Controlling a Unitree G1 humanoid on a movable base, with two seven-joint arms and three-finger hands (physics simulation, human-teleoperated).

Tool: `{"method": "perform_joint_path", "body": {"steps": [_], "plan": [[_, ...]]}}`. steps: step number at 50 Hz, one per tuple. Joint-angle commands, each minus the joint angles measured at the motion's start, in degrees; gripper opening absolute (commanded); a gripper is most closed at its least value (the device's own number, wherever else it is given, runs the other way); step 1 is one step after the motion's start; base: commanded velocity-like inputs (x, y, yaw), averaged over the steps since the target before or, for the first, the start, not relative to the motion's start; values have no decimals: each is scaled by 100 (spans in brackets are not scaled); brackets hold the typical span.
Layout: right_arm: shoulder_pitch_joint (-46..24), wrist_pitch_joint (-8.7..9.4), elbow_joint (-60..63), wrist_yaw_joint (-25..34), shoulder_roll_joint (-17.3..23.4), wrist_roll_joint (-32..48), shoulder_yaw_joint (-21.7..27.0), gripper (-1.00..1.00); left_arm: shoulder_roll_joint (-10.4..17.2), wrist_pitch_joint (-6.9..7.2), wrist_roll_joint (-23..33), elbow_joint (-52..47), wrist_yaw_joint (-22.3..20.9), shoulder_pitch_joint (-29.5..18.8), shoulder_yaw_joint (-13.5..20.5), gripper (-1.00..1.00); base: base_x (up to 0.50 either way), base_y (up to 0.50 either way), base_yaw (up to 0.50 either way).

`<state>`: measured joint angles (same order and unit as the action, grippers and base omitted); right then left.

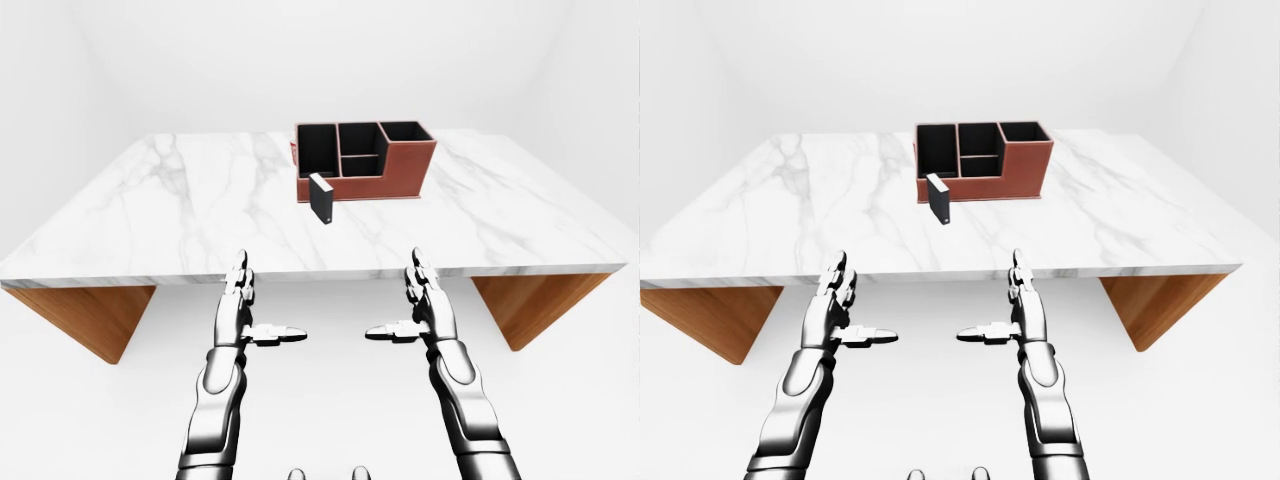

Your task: Pick up the book and place it in the right compartment of the caddy.

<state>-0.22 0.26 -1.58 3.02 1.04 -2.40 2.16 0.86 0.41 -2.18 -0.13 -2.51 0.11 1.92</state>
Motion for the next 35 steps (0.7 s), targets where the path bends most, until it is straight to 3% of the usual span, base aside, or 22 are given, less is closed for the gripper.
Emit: {"method": "perform_joint_path", "body": {"steps": [1, 14, 32, 35], "plan": [[1, -16, -21, 15, 3, 11, -5, 100, -1, -24, -3, 41, -3, -10, 0, 100, 0, -32, 0], [15, -125, -140, 40, -2, 74, -38, 100, -11, 0, 7, -6, 3, 20, -23, 100, 0, -32, 0], [63, -131, -42, 44, -11, 122, -69, 100, -15, 23, 6, -23, 9, 23, -32, 100, 0, -20, 0], [15, -56, -77, 0, -3, 159, -52, 100, -15, 28, 3, -32, 8, 26, -31, 100, 0, 0, 0]]}}
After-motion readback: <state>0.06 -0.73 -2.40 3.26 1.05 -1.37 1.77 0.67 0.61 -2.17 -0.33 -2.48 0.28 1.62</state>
